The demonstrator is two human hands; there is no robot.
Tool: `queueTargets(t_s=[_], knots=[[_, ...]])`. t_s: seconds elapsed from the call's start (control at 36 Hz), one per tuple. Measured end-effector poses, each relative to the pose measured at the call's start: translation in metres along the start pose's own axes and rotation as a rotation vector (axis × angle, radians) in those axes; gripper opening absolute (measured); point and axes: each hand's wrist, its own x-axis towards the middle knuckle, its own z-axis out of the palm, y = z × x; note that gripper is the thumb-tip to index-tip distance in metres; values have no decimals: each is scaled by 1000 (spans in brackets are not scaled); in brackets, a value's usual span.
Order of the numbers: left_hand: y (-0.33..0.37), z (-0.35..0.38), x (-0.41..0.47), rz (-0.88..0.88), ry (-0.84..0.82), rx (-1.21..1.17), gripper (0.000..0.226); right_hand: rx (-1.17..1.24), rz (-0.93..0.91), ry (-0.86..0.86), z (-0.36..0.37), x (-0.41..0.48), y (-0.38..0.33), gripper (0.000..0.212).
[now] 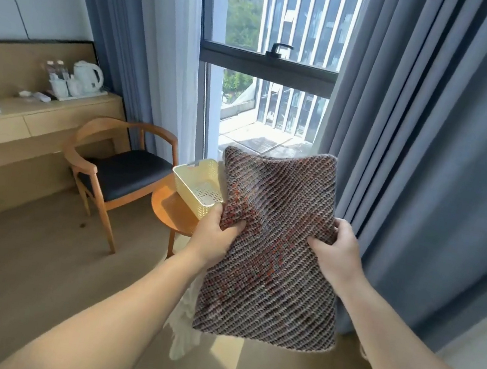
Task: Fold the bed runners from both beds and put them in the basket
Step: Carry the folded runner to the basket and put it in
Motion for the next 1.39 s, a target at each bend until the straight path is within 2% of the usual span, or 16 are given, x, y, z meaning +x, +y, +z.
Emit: queueTargets(t_s=[0.19, 0.5, 0.78, 1.0, 1.22, 1.39], knots=[[-35, -4, 113, -53, -13, -57, 33, -37, 12, -38, 46, 115, 13, 36], [-68, -42, 319, -82, 33, 9, 32, -85, -17, -23, 139, 301, -9, 29], [-101, -68, 437, -111, 108, 21, 27, -86, -7, -100, 210, 430, -6, 31], [-139, -56, 551, -185, 181, 108, 23, -92, 47, -179, 260, 555, 19, 34], [-182, -37, 663, -308, 232, 101, 24, -173, 85, -249, 302, 684, 46, 32], [-247, -43, 680, -524, 320, 14, 26, -231, 144, -366, 363, 724, 88, 40]])
